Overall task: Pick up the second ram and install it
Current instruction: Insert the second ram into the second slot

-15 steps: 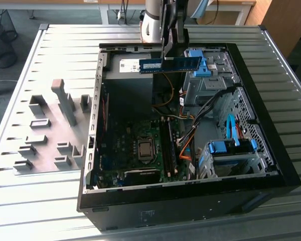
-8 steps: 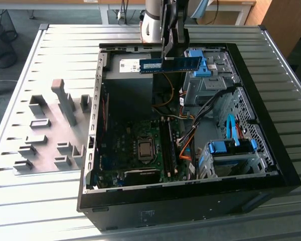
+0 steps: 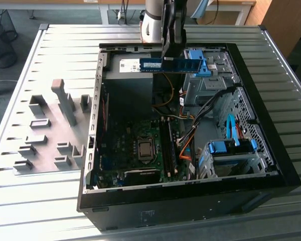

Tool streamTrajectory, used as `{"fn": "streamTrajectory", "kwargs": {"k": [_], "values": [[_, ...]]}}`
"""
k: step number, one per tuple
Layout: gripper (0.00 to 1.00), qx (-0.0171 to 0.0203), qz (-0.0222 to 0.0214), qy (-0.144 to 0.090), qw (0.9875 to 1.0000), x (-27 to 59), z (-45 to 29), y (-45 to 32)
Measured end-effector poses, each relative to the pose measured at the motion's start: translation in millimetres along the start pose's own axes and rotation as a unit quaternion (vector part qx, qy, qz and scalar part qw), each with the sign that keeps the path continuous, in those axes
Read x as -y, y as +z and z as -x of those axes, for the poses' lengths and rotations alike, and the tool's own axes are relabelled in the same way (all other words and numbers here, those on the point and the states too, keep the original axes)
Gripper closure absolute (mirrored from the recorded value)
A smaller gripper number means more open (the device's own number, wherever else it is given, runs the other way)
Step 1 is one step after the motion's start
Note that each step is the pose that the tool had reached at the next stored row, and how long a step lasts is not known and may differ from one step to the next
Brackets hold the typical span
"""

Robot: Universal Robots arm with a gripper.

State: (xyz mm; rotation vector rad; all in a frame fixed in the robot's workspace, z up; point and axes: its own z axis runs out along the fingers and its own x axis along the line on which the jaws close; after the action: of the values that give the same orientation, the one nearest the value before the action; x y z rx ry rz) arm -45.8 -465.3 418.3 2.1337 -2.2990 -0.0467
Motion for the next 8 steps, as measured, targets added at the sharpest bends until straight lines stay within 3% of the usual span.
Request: {"fn": "streamTrajectory", "kwargs": {"k": [4,8], "values": [[0.86,0.0008,-0.0007,0.036,0.9993,0.0,0.0,0.7],[0.86,0.0015,-0.0013,0.072,0.9974,0.0,0.0,1.4]]}}
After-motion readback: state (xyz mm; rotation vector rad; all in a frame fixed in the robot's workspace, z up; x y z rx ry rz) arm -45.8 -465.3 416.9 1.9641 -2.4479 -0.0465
